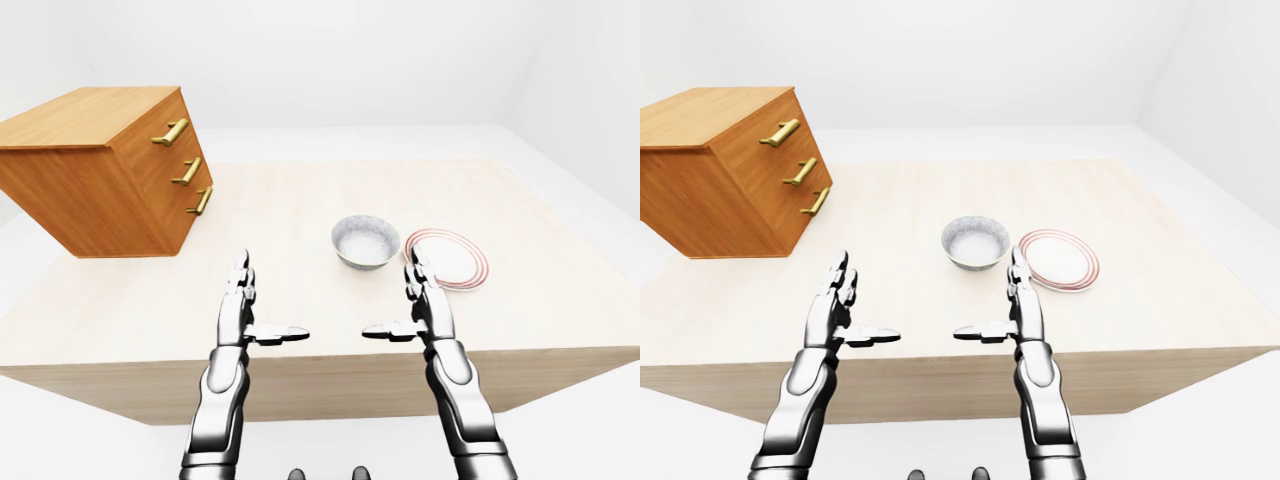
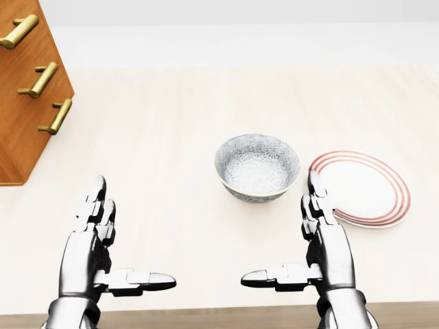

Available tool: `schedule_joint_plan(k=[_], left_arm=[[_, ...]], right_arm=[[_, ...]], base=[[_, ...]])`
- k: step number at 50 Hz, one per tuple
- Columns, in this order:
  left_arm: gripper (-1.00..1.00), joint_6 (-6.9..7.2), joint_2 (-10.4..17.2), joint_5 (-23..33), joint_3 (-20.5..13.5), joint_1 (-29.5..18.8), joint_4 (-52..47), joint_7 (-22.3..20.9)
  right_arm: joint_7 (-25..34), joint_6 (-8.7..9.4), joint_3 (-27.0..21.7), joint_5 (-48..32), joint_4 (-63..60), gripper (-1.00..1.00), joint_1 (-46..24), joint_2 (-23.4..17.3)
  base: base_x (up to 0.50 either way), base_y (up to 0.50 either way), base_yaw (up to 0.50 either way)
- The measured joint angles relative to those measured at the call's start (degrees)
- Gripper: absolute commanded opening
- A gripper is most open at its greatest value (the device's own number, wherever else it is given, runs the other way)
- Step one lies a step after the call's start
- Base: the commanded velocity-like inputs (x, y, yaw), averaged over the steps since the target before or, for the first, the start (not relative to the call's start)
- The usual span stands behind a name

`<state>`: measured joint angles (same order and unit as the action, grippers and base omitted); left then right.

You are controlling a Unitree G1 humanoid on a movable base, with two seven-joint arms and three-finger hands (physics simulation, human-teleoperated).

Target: Put the bowl on top of the cabinet.

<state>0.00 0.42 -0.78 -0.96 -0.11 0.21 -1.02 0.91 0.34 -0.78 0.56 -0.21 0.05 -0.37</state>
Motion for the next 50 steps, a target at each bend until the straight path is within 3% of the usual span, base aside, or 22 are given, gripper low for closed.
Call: schedule_joint_plan(k=[9,23,30,33,35,44,50], left_arm=[[1.00,0.16,0.4,-0.9,-0.9,0.0,-0.2,-0.9],[1.00,0.44,1.0,0.8,-2.4,-0.2,-1.3,1.9],[1.00,2.01,1.3,1.3,-3.1,0.0,-3.8,2.5],[1.00,3.95,1.8,1.1,-4.2,0.1,-6.7,2.7],[1.00,5.00,2.1,0.8,-5.3,0.2,-9.3,2.8],[1.00,5.00,4.3,-0.9,-12.5,-0.3,-22.3,3.1],[1.00,5.00,5.2,-2.1,-16.0,-0.5,-28.4,3.2]], right_arm=[[0.8,0.27,-0.6,0.4,0.0,1.00,0.2,-0.3],[1.5,-0.60,-0.4,-1.0,1.3,1.00,0.0,-0.5],[1.7,1.44,-0.3,-1.0,-1.9,1.00,0.3,-0.5],[1.8,4.62,-0.8,-0.6,-7.1,1.00,0.8,-0.7],[1.9,4.66,-1.5,-0.1,-11.7,1.00,1.1,-0.9],[2.4,4.66,-7.7,2.6,-36.7,1.00,-2.2,-3.9],[-2.5,4.66,-12.9,11.5,-46.9,1.00,-3.5,-10.5]], base=[[0.00,0.00,0.00],[0.00,0.00,0.00],[0.00,0.00,0.00],[0.00,0.00,0.00],[0.00,0.00,0.00],[0.00,0.00,0.00],[0.00,0.00,0.00]])
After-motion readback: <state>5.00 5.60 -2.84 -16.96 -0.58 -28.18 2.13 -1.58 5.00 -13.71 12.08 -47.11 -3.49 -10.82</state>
